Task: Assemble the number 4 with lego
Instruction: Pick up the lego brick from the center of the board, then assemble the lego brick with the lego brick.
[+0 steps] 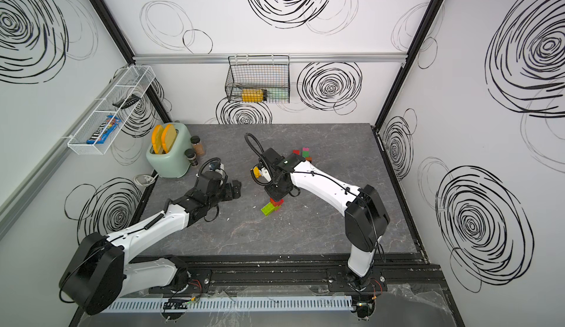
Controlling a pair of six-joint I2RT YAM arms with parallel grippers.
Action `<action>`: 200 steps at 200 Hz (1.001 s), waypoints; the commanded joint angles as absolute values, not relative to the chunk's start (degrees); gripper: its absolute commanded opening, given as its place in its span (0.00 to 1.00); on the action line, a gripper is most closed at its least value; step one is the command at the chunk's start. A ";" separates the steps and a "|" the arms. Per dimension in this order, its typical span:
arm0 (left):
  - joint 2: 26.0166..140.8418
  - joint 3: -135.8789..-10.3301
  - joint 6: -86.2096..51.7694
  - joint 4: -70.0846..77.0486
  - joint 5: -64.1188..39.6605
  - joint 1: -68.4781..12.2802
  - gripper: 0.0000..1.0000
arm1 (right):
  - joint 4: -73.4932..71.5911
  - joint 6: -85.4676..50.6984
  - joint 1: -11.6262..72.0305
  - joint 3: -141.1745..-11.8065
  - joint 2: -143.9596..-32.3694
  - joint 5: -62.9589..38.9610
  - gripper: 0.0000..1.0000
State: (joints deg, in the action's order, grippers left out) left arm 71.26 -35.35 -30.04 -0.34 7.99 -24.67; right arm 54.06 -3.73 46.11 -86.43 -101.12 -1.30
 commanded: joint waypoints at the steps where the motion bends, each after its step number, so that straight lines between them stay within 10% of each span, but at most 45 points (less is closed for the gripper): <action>1: 71.46 -36.63 -30.41 0.11 7.47 -24.09 0.96 | 56.14 -2.59 45.72 -87.48 -102.20 -2.11 0.02; 200: 72.83 -36.27 -28.04 2.38 3.23 -25.13 0.96 | 58.83 -14.16 44.91 -78.01 -107.45 2.86 0.00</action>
